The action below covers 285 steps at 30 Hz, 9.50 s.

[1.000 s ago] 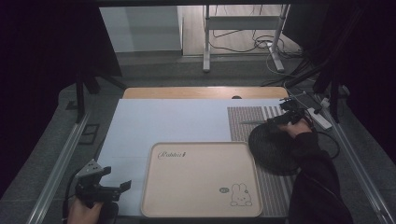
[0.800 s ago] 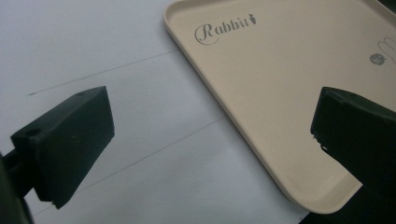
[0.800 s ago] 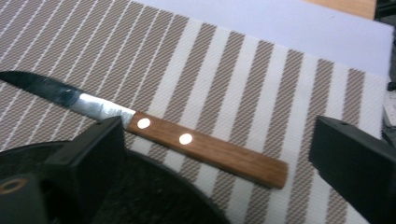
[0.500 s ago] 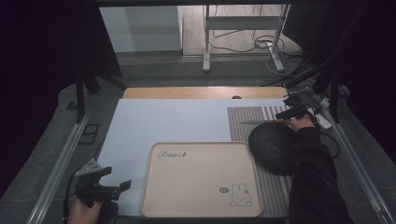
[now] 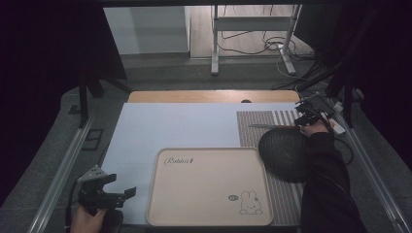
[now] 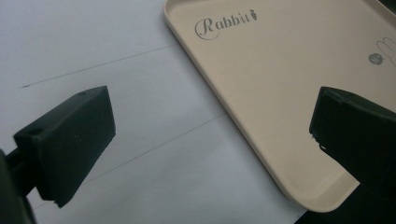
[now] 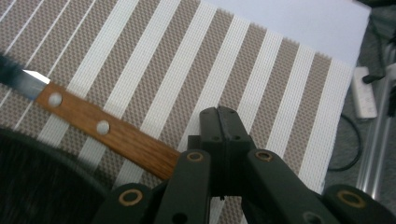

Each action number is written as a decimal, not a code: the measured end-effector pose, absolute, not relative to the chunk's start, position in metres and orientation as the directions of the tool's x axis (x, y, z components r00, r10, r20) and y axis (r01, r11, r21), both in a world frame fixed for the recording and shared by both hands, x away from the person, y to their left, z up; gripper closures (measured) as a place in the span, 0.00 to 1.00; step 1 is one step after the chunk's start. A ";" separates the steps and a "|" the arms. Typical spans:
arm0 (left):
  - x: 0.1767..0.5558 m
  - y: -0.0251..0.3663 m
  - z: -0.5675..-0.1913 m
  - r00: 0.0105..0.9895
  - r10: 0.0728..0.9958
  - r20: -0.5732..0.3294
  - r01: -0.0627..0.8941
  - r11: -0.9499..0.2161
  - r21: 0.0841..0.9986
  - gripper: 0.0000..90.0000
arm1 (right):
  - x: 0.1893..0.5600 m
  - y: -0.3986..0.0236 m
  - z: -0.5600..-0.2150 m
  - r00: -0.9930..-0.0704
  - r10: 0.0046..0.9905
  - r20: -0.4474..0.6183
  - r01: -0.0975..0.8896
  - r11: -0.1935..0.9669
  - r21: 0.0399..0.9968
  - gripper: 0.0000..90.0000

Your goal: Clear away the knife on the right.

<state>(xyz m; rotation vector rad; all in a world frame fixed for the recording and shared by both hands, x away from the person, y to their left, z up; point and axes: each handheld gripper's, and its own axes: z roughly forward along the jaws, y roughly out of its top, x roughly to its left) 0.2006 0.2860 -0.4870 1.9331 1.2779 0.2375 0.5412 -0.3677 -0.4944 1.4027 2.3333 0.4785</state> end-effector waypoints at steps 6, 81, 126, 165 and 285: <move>0.201 0.285 -0.487 0.477 0.842 -0.253 0.694 -0.185 0.695 0.01 | 0.532 -0.374 -0.492 -0.447 0.891 -0.078 0.782 0.432 0.449 0.99; 0.202 0.285 -0.488 0.474 0.842 -0.258 0.701 -0.184 0.689 0.02 | 0.549 -0.339 -0.491 -0.539 0.841 -0.033 0.767 0.507 0.394 0.84; 0.202 0.285 -0.487 0.476 0.842 -0.254 0.699 -0.186 0.690 0.02 | 0.518 -0.370 -0.464 -0.544 0.838 -0.033 0.731 0.493 0.471 0.86; 0.202 0.285 -0.487 0.479 0.840 -0.253 0.695 -0.188 0.694 0.02 | 0.424 -0.280 -0.473 -0.695 0.717 0.049 0.648 0.595 0.476 0.86; 0.202 0.285 -0.487 0.478 0.840 -0.257 0.697 -0.184 0.693 0.02 | 0.327 -0.231 -0.478 -0.779 0.627 0.016 0.533 0.648 0.544 0.10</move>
